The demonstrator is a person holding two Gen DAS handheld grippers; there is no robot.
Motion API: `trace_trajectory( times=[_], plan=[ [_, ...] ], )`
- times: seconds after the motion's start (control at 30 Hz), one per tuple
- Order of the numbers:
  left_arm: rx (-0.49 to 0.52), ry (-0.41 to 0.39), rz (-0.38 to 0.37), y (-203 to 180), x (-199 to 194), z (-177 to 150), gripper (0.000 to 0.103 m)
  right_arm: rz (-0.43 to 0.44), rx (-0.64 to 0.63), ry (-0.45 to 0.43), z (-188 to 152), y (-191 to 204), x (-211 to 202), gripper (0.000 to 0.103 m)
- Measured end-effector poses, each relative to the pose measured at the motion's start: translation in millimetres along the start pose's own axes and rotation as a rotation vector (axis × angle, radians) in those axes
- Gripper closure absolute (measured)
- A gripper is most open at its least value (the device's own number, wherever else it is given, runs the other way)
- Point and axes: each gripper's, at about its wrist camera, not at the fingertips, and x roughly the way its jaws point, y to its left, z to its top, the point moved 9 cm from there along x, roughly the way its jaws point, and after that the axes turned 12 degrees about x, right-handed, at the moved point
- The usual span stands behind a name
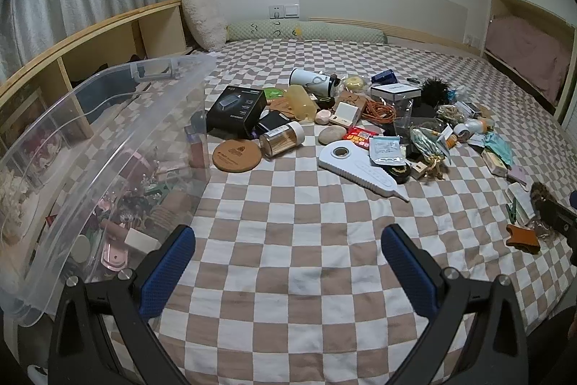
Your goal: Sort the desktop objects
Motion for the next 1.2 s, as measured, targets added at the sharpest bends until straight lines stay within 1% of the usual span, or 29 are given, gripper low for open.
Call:
trace_trajectory(
  times=[0.27, 0.47, 1.2],
  plan=[
    [0.004, 0.000, 0.008, 2.6, -4.2, -2.8, 0.000, 0.007, 0.007, 0.006, 0.0, 0.7, 0.6, 0.000],
    [-0.006, 0.004, 0.012, 5.6, -2.7, 2.4, 0.000, 0.013, 0.013, 0.010, -0.3, 1.4, 1.1, 0.000],
    [0.006, 0.008, 0.010, 5.4, -1.2, 1.8, 0.000, -0.011, -0.006, -0.006, -2.6, 4.8, 0.2, 0.000]
  ],
)
